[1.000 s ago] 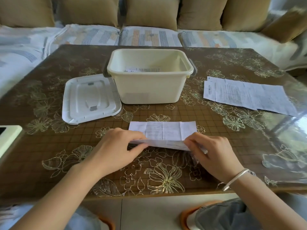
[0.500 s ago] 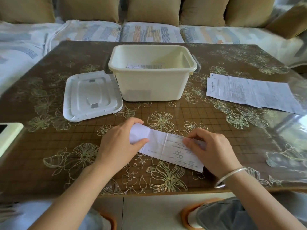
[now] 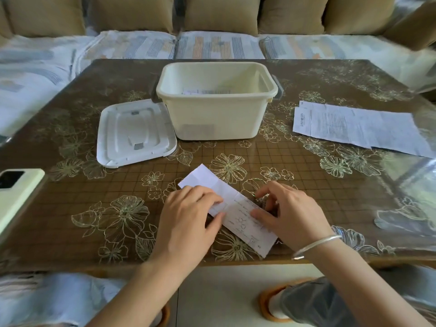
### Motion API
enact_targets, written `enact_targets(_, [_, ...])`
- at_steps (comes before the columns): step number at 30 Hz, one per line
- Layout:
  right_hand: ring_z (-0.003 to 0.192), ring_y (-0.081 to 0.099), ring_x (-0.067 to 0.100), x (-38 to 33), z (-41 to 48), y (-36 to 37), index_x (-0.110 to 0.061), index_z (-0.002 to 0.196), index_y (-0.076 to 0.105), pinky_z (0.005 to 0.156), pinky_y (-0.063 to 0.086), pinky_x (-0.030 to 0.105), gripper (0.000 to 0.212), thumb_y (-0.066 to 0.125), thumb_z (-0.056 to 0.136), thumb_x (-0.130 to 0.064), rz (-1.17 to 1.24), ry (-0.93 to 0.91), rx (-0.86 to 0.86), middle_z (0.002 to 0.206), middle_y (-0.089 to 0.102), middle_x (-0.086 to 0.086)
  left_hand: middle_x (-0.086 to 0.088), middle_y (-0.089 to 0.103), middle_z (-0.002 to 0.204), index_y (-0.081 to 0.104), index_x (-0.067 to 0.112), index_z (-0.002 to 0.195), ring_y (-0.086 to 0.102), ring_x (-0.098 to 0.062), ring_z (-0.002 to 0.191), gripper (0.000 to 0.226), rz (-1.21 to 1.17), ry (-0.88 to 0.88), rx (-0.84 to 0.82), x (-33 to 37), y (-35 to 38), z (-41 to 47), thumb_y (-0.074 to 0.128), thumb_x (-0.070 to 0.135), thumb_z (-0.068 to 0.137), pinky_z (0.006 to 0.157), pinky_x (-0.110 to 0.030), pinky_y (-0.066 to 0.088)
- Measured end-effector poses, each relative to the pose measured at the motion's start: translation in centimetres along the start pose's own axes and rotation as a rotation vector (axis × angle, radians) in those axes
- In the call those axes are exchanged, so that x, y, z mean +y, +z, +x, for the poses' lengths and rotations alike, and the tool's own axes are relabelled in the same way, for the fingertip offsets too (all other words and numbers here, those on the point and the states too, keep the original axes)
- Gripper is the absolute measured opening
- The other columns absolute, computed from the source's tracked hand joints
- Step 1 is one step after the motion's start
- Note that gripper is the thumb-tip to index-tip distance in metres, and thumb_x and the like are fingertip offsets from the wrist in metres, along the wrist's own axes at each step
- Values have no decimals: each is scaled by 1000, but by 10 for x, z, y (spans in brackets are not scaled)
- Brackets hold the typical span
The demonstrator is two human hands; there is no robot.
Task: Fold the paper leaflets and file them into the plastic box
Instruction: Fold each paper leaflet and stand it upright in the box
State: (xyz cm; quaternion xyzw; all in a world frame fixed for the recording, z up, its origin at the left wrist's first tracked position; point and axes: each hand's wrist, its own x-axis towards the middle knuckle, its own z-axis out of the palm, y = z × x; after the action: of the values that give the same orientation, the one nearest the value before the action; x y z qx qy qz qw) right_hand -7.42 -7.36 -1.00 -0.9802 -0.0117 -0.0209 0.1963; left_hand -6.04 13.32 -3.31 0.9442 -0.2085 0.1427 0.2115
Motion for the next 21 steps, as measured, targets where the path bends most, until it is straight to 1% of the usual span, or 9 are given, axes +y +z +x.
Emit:
enact_targets(3, [68, 51, 0, -5, -7, 0, -38, 100, 53, 58, 46, 23, 25, 64, 81, -51, -4, -24, -58, 73, 57, -15, 18, 66, 107, 72, 29, 102, 57, -6, 100, 37, -41, -22, -32, -3, -2, -2, 66, 53, 76, 94, -22, 30])
enact_targets(5, [68, 51, 0, -10, -10, 0, -38, 98, 53, 59, 46, 24, 25, 64, 81, -52, 6, -38, -87, 71, 57, -16, 20, 65, 113, 71, 31, 107, 56, -3, 106, 43, -63, -20, -82, -7, -5, 0, 68, 58, 74, 101, -20, 26])
enact_targets(7, [68, 51, 1, -15, -13, 1, -36, 97, 53, 62, 46, 25, 26, 65, 80, -52, 12, -68, -102, 69, 57, -17, 21, 62, 120, 69, 32, 112, 54, -1, 113, 45, -84, -12, -134, -11, -9, 2, 73, 56, 75, 107, -19, 21])
enact_targets(9, [66, 50, 2, -18, -17, 2, -32, 93, 55, 63, 44, 25, 24, 65, 80, -50, 21, -110, -117, 66, 57, -18, 23, 58, 128, 65, 34, 120, 49, 1, 120, 47, -115, -17, -179, -12, -15, 2, 74, 52, 77, 108, -17, 17])
enact_targets(12, [63, 51, 3, -17, -17, 2, -28, 84, 60, 64, 47, 26, 19, 67, 81, -45, 65, -179, -120, 68, 60, -14, 26, 50, 135, 56, 37, 130, 40, 0, 128, 55, -135, -10, -210, -16, -21, 1, 72, 49, 79, 110, -20, 20])
enact_targets(15, [74, 51, 4, -10, -13, 6, -28, 77, 64, 63, 49, 28, 10, 68, 79, -36, 135, -285, -5, 82, 61, -15, 23, 53, 131, 58, 35, 127, 43, -2, 126, 53, -104, 25, -190, -18, -23, -2, 70, 53, 78, 110, -25, 27])
enact_targets(17, [84, 51, 5, -8, -9, 10, -28, 76, 64, 65, 46, 21, 12, 64, 78, -39, 159, -343, 72, 96, 61, -17, 17, 59, 126, 64, 30, 120, 48, -5, 122, 50, -31, 74, -146, -19, -21, -5, 66, 55, 77, 108, -27, 30])
enact_targets(19, [99, 52, 5, -8, -7, 13, -28, 80, 64, 75, 47, 19, 17, 57, 79, -43, 186, -401, 91, 113, 61, -16, 15, 59, 128, 64, 28, 121, 50, -6, 122, 51, -40, 52, -138, -18, -19, -8, 66, 55, 77, 109, -27, 26])
enact_targets(21, [119, 49, 6, -8, -3, 17, -28, 99, 64, 94, 44, 23, 30, 52, 81, -49, 155, -448, 61, 130, 55, -14, 16, 56, 134, 62, 28, 126, 48, -4, 126, 61, -86, 20, -138, -19, -16, -10, 60, 63, 77, 111, -26, 23])
